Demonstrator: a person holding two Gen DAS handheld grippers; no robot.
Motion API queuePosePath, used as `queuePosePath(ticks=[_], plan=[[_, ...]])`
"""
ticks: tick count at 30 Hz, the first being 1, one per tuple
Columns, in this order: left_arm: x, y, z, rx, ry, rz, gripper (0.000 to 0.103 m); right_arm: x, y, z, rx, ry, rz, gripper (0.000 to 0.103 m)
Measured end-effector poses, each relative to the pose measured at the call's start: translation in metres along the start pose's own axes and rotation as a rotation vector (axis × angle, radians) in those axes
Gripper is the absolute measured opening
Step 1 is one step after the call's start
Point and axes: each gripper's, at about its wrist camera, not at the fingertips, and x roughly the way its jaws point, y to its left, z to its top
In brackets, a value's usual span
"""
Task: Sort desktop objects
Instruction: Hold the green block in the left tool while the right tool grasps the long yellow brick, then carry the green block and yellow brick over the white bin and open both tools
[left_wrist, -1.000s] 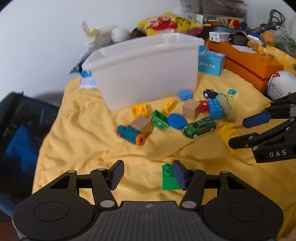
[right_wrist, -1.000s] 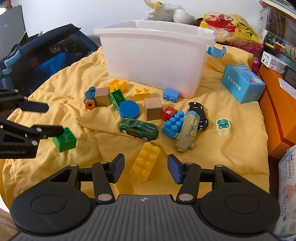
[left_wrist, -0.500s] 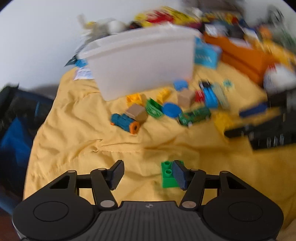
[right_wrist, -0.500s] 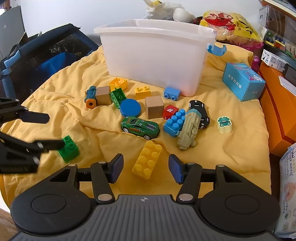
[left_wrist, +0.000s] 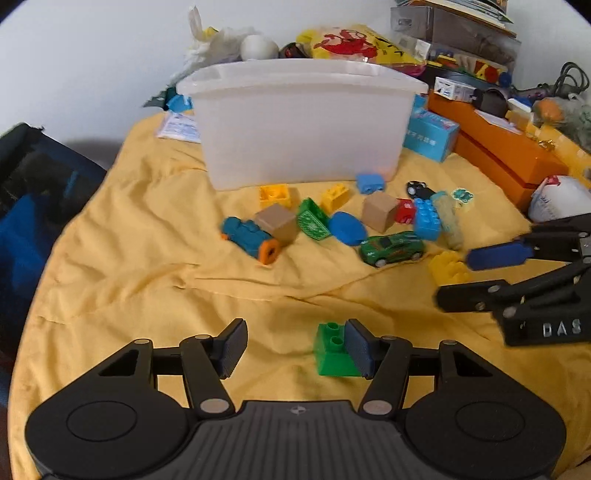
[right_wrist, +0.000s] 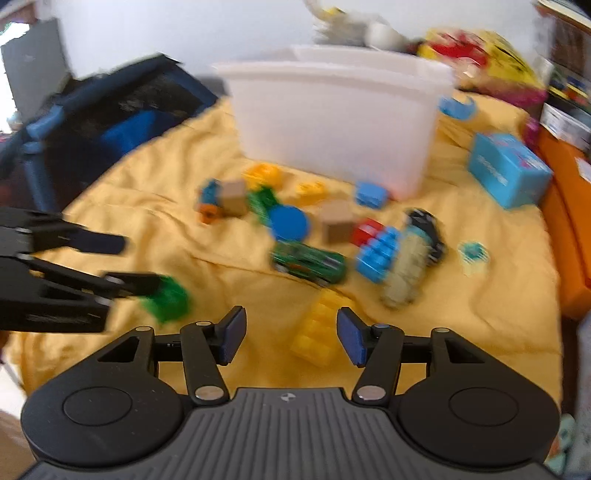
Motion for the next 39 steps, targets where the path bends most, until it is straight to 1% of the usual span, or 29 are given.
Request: queuePosePath(ticks=[2, 4, 7, 10, 12, 13, 14, 15, 17, 19, 20, 22, 24, 27, 28, 29, 31, 32, 33, 34, 36, 39], plan=[[0.002, 0.000, -0.001, 0.001, 0.007, 0.007, 0.062, -0.001, 0.008, 0.002, -0.036, -0.018, 0.041, 0.061], [0.000, 0.000, -0.002, -0.005, 0.010, -0.010, 0.062, 0.003, 0.014, 0.004, -0.047, -0.019, 0.084, 0.061], [0.000, 0.001, -0.004, -0.010, 0.020, 0.000, 0.061, 0.008, 0.020, 0.006, -0.069, -0.032, 0.131, 0.061], [-0.003, 0.011, -0.007, -0.062, 0.025, -0.035, 0.061, 0.014, 0.019, 0.008, -0.084, -0.039, 0.176, 0.061], [-0.010, 0.017, -0.006, -0.093, 0.000, -0.033, 0.061, 0.018, 0.018, 0.008, -0.094, -0.035, 0.215, 0.061], [-0.015, 0.018, -0.004, -0.092, -0.023, -0.035, 0.062, 0.020, 0.018, 0.008, -0.098, -0.023, 0.208, 0.061], [-0.019, 0.017, -0.002, -0.079, -0.042, -0.035, 0.065, 0.021, 0.019, 0.009, -0.102, -0.015, 0.183, 0.061], [-0.020, 0.013, -0.001, -0.059, -0.040, -0.034, 0.067, 0.019, 0.018, 0.009, -0.100, -0.015, 0.160, 0.061], [-0.016, 0.004, 0.001, -0.025, -0.013, -0.037, 0.068, 0.012, 0.013, 0.008, -0.084, -0.028, 0.102, 0.062], [-0.011, -0.008, -0.001, 0.015, 0.003, -0.047, 0.068, 0.007, 0.010, 0.006, -0.085, -0.022, -0.002, 0.063], [-0.007, -0.014, -0.001, 0.042, 0.015, -0.043, 0.068, 0.004, 0.007, 0.004, -0.063, -0.014, -0.056, 0.064], [0.000, -0.024, -0.003, 0.085, 0.037, -0.034, 0.068, 0.004, -0.003, 0.000, 0.002, 0.019, -0.097, 0.064], [0.006, -0.029, -0.004, 0.099, 0.056, -0.039, 0.068, 0.008, -0.009, -0.004, 0.031, 0.047, -0.095, 0.064], [0.013, -0.031, -0.007, 0.092, 0.086, -0.034, 0.067, 0.016, -0.013, -0.007, 0.065, 0.080, -0.083, 0.063], [0.015, -0.030, -0.008, 0.082, 0.095, -0.039, 0.062, 0.019, -0.013, -0.008, 0.069, 0.091, -0.091, 0.061], [0.017, -0.028, -0.009, 0.070, 0.103, -0.048, 0.055, 0.022, -0.013, -0.009, 0.071, 0.102, -0.093, 0.057], [0.021, -0.023, -0.010, 0.043, 0.114, -0.053, 0.048, 0.025, -0.014, -0.012, 0.089, 0.116, -0.076, 0.055], [0.021, -0.021, -0.010, 0.036, 0.110, -0.056, 0.039, 0.026, -0.015, -0.012, 0.091, 0.113, -0.077, 0.050], [0.020, -0.019, -0.009, 0.036, 0.105, -0.063, 0.035, 0.026, -0.014, -0.012, 0.083, 0.112, -0.078, 0.035], [0.019, -0.017, -0.008, 0.031, 0.099, -0.072, 0.035, 0.025, -0.014, -0.011, 0.078, 0.112, -0.075, 0.029], [0.012, -0.012, -0.001, 0.015, 0.077, -0.091, 0.035, 0.022, -0.015, -0.009, 0.082, 0.117, -0.059, 0.027], [-0.002, -0.004, 0.022, 0.042, -0.009, -0.049, 0.035, 0.014, -0.016, 0.002, 0.051, 0.092, -0.068, 0.027]])
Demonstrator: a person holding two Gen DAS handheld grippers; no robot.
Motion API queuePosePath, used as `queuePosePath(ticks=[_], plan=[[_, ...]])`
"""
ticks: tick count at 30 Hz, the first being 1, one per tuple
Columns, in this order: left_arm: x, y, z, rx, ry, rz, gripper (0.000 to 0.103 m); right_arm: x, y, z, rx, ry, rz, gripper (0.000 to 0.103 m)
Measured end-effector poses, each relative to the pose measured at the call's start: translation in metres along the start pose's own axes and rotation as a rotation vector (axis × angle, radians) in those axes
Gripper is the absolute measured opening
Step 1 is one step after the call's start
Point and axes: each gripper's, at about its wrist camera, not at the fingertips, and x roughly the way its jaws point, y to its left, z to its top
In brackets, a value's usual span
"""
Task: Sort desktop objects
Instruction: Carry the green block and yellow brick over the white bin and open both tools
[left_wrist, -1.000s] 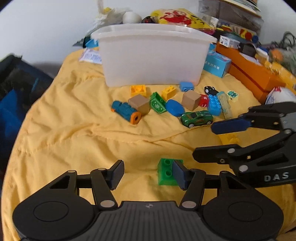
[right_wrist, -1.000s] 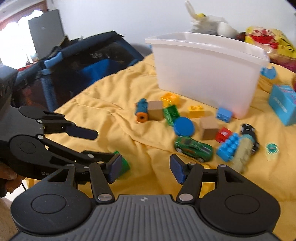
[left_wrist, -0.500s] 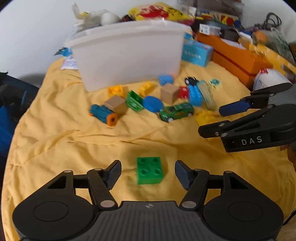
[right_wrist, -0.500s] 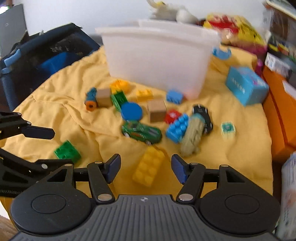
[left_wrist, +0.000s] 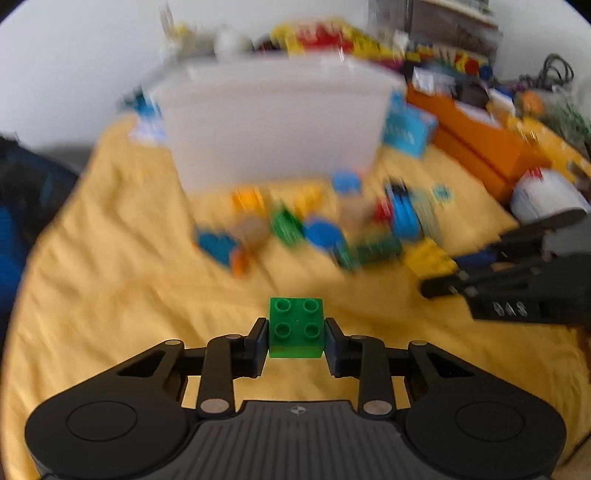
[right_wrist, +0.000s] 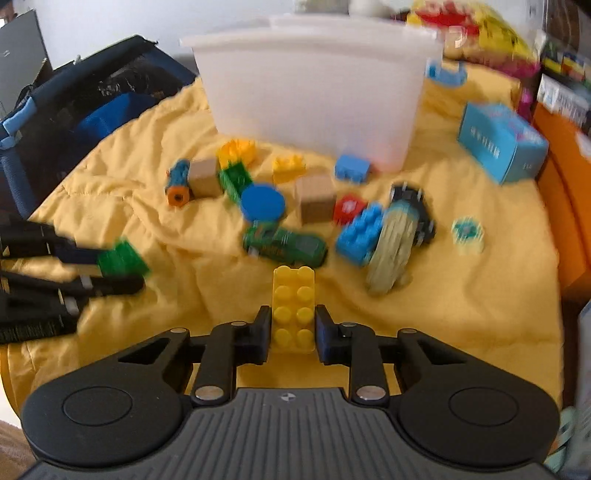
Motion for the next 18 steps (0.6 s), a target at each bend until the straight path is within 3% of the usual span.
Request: queuePosePath(ticks=[3, 8, 11, 14, 18], plan=[[-0.014, 0.018, 0.041, -0.022, -0.093, 0.017, 0.035, -0.015, -0.005, 0.023, -0.018, -0.064, -0.013, 0.027], [-0.036, 0.039, 0.132, 0.069, -0.309, 0.107, 0.035, -0.048, -0.024, 0.099, -0.030, -0.259, -0.053, 0.027], [-0.021, 0.046, 0.180, 0.095, -0.321, 0.139, 0.035, -0.048, -0.037, 0.146, -0.023, -0.325, -0.111, 0.027], [0.012, 0.052, 0.210, 0.100, -0.306, 0.147, 0.035, -0.030, -0.047, 0.178, 0.000, -0.317, -0.152, 0.027], [0.075, 0.052, 0.215, 0.111, -0.168, 0.156, 0.035, 0.006, -0.052, 0.192, 0.023, -0.235, -0.185, 0.027]])
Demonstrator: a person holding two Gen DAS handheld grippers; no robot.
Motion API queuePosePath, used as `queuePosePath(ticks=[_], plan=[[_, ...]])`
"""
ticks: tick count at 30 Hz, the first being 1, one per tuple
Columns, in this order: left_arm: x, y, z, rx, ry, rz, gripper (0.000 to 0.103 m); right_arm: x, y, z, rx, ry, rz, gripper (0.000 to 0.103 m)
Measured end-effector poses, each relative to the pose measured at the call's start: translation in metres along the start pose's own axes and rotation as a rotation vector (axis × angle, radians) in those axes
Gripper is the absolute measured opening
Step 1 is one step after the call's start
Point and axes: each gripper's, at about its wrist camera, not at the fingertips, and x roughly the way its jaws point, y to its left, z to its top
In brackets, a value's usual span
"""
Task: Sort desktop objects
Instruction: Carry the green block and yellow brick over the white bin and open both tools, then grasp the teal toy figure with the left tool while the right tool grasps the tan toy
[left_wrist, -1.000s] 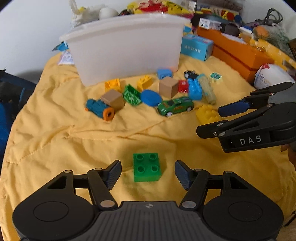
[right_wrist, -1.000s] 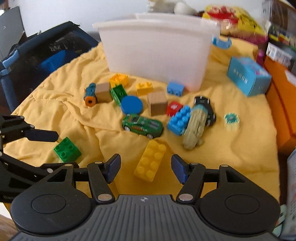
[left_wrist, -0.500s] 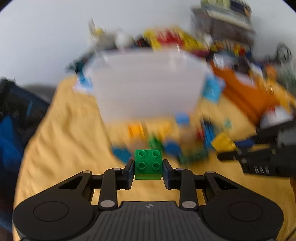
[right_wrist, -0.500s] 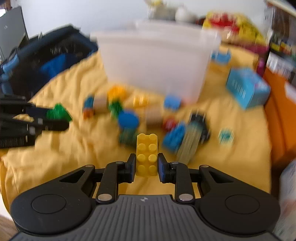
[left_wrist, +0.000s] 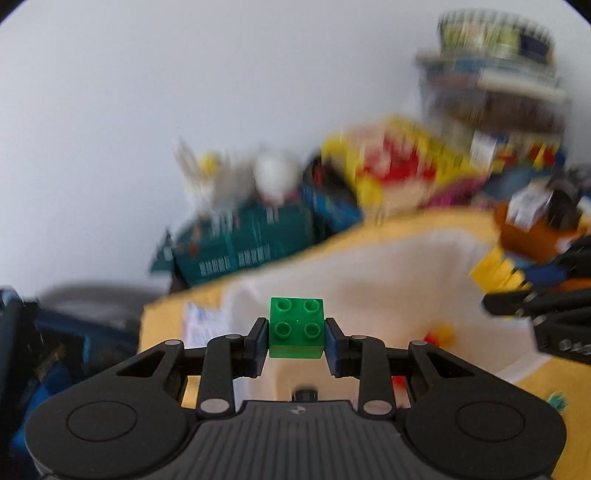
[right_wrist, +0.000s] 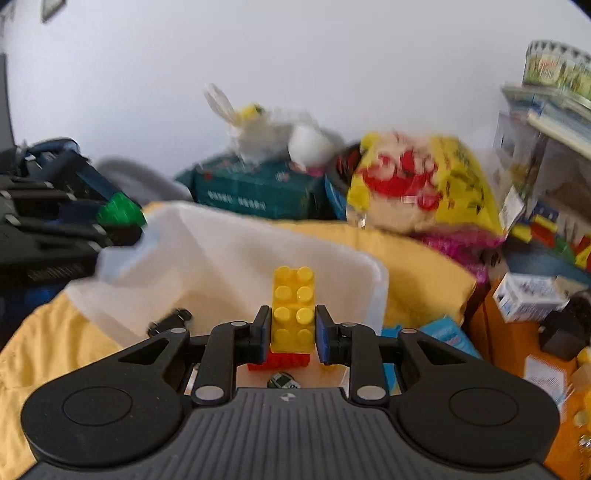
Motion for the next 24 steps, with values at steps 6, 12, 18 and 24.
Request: queuePosePath(ticks=[6, 12, 18, 24], plan=[[0.007, -0.006, -0.015, 0.000, 0.019, -0.014, 0.050, 0.016, 0.002, -0.008, -0.005, 0.053, -0.020, 0.040], [-0.046, -0.004, -0.013, -0.029, -0.093, -0.028, 0.067, -0.012, 0.000, -0.004, -0.002, -0.005, -0.001, 0.042], [-0.096, -0.012, -0.057, -0.081, -0.123, -0.109, 0.081, -0.058, -0.008, -0.026, -0.011, -0.079, 0.050, 0.059], [-0.090, -0.037, -0.137, -0.152, 0.062, -0.158, 0.081, -0.068, 0.003, -0.090, -0.051, 0.000, 0.072, 0.058]])
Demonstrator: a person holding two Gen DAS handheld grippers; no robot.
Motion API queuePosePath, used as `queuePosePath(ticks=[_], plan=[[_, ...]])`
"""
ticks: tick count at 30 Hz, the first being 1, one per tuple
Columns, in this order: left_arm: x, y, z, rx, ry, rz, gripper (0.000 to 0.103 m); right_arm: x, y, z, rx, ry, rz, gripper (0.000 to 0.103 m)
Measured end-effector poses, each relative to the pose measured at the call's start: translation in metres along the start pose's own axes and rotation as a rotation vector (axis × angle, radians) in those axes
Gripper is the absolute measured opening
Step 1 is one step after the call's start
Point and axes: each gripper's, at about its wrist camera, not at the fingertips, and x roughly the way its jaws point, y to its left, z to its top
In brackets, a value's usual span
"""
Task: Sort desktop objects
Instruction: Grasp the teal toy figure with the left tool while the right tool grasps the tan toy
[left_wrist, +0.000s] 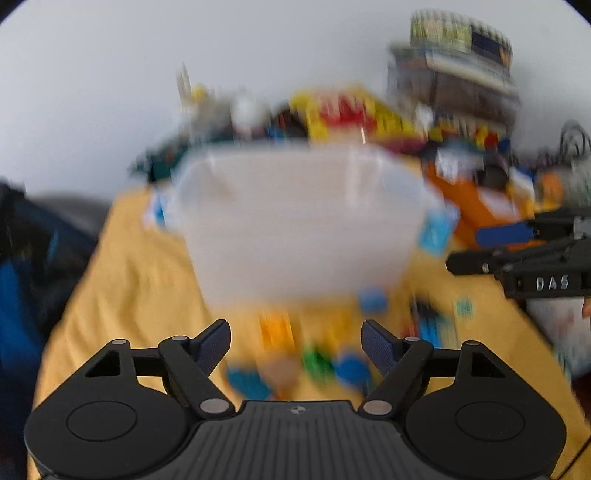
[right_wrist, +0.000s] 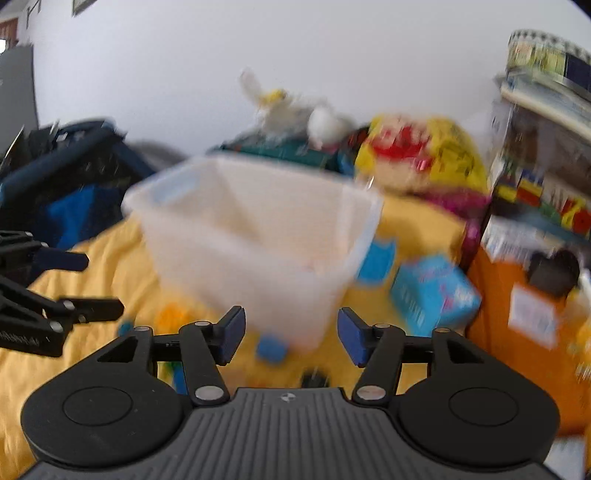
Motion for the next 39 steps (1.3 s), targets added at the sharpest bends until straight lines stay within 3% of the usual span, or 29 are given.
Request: queuePosePath(ticks=[5, 8, 12, 15, 17, 19, 21, 26, 31, 32, 33, 36, 39], plan=[[0.017, -0.002, -0.045, -0.030, 0.146, 0.031, 0.077, 0.017, 0.023, -0.048, -0.032, 0.130, 0.088, 0.056], [0.022, 0.009, -0.047, -0.092, 0.155, 0.060, 0.077, 0.022, 0.038, -0.064, -0.083, 0.159, 0.105, 0.056], [0.031, 0.026, -0.034, -0.175, 0.122, 0.078, 0.075, 0.027, 0.042, -0.077, -0.054, 0.187, 0.090, 0.057], [0.047, 0.029, -0.025, -0.189, 0.121, 0.060, 0.064, 0.021, 0.039, -0.088, -0.005, 0.203, 0.105, 0.057], [0.062, 0.027, -0.025, -0.171, 0.156, 0.052, 0.047, 0.017, 0.039, -0.093, 0.000, 0.199, 0.093, 0.057], [0.072, 0.031, -0.029, -0.190, 0.190, 0.057, 0.037, 0.012, 0.037, -0.094, 0.012, 0.185, 0.075, 0.056], [0.067, 0.035, -0.032, -0.192, 0.163, 0.039, 0.032, 0.009, 0.032, -0.093, 0.035, 0.159, 0.034, 0.056], [0.037, 0.023, -0.049, -0.114, 0.172, -0.019, 0.032, 0.018, 0.006, -0.083, 0.123, 0.148, -0.084, 0.056], [0.011, 0.001, -0.076, -0.025, 0.229, -0.067, 0.032, 0.046, -0.015, -0.086, 0.246, 0.202, -0.030, 0.052], [0.006, -0.004, -0.080, -0.009, 0.230, -0.068, 0.032, 0.049, -0.015, -0.086, 0.255, 0.206, -0.026, 0.047], [0.003, -0.006, -0.083, 0.004, 0.226, -0.065, 0.032, 0.051, -0.016, -0.087, 0.254, 0.209, -0.020, 0.040], [-0.004, -0.008, -0.087, -0.006, 0.212, -0.062, 0.034, 0.048, -0.010, -0.087, 0.224, 0.204, -0.001, 0.040], [-0.012, -0.006, -0.084, -0.032, 0.187, -0.059, 0.047, 0.029, 0.004, -0.083, 0.142, 0.198, 0.024, 0.040]])
